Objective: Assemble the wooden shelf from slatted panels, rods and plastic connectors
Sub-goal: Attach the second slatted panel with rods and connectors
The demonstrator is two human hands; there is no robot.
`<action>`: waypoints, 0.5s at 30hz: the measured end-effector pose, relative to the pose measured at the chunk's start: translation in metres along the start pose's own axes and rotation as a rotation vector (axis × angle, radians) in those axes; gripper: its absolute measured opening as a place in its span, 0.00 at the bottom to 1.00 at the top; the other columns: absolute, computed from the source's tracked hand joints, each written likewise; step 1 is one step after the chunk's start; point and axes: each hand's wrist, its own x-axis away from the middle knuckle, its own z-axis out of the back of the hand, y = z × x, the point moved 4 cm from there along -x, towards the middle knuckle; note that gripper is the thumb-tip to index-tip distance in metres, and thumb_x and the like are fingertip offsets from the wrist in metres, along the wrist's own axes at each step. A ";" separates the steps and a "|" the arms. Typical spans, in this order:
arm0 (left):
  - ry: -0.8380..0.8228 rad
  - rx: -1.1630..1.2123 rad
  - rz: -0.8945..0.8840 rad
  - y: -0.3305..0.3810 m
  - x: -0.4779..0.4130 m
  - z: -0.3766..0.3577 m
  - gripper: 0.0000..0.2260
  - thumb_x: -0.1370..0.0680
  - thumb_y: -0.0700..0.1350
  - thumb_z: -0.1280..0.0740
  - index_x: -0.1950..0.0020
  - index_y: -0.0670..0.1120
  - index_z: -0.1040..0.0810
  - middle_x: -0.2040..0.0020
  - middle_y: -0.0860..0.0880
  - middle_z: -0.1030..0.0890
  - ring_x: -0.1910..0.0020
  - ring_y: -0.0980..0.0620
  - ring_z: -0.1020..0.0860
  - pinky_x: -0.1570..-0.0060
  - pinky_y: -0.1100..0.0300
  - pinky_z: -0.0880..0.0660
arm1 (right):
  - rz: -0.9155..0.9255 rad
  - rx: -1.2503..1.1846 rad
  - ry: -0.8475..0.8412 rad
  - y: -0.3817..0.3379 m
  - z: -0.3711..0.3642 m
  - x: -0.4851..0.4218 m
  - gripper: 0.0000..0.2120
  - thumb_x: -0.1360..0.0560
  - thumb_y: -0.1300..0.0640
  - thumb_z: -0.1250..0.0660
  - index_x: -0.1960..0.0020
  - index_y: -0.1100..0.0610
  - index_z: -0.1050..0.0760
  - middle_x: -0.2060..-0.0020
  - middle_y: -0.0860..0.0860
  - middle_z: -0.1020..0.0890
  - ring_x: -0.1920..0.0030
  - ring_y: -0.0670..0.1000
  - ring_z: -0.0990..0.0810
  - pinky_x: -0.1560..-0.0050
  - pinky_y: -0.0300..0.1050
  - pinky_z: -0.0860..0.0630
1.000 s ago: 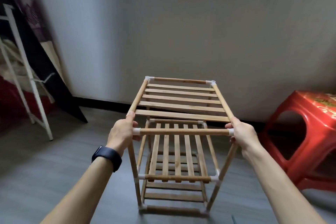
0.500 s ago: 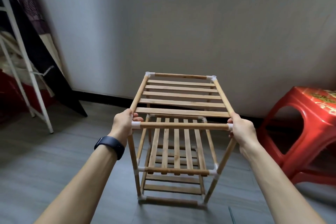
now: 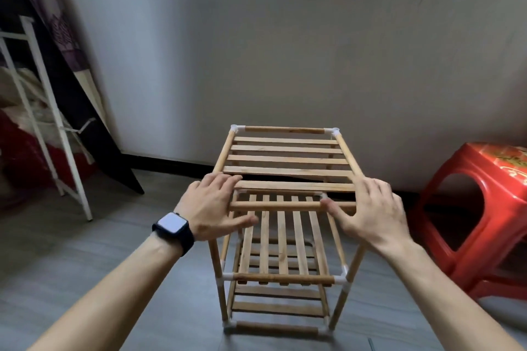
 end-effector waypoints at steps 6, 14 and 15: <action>-0.097 -0.148 -0.060 0.003 -0.031 -0.006 0.37 0.25 0.55 0.30 0.20 0.53 0.44 0.27 0.52 0.33 0.33 0.49 0.28 0.42 0.54 0.22 | 0.182 0.236 -0.347 0.004 0.004 -0.028 0.49 0.31 0.27 0.34 0.20 0.50 0.46 0.23 0.47 0.37 0.24 0.50 0.39 0.26 0.52 0.35; -0.026 -0.089 -0.045 0.005 -0.039 -0.006 0.27 0.24 0.42 0.35 0.26 0.52 0.36 0.35 0.51 0.27 0.41 0.48 0.24 0.55 0.59 0.24 | 0.180 0.188 -0.246 -0.002 -0.004 -0.047 0.23 0.25 0.53 0.36 0.30 0.48 0.32 0.34 0.48 0.29 0.32 0.51 0.34 0.36 0.51 0.25; -0.024 -0.080 -0.047 0.005 -0.038 -0.004 0.27 0.24 0.41 0.35 0.26 0.51 0.36 0.34 0.51 0.27 0.40 0.48 0.24 0.54 0.59 0.24 | 0.181 0.174 -0.234 -0.001 -0.005 -0.047 0.23 0.24 0.53 0.37 0.30 0.48 0.32 0.34 0.48 0.29 0.31 0.51 0.34 0.37 0.51 0.25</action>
